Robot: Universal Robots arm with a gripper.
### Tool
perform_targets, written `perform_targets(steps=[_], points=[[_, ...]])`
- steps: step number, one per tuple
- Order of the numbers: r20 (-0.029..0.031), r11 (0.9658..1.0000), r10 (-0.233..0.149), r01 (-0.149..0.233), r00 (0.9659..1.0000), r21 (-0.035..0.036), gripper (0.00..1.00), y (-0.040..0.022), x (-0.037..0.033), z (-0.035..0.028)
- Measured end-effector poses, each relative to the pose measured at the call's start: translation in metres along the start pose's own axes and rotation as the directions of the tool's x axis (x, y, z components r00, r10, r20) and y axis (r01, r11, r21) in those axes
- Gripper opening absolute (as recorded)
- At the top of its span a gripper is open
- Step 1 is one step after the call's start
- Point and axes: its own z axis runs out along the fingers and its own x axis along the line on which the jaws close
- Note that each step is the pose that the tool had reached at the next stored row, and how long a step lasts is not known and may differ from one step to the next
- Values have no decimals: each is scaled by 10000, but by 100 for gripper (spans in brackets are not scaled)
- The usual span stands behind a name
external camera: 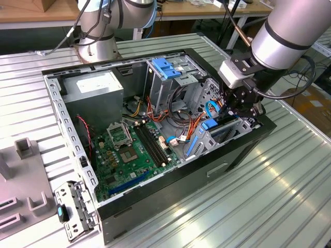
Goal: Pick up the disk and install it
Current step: 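Insert the second disk wire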
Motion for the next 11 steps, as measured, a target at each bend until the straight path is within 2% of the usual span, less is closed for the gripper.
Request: perform_targets(steps=[3, 11], points=[[-4, 10000, 0, 0, 10000, 0, 16, 3, 7, 30], [5, 10000, 0, 0, 10000, 1, 16, 3, 8, 35]])
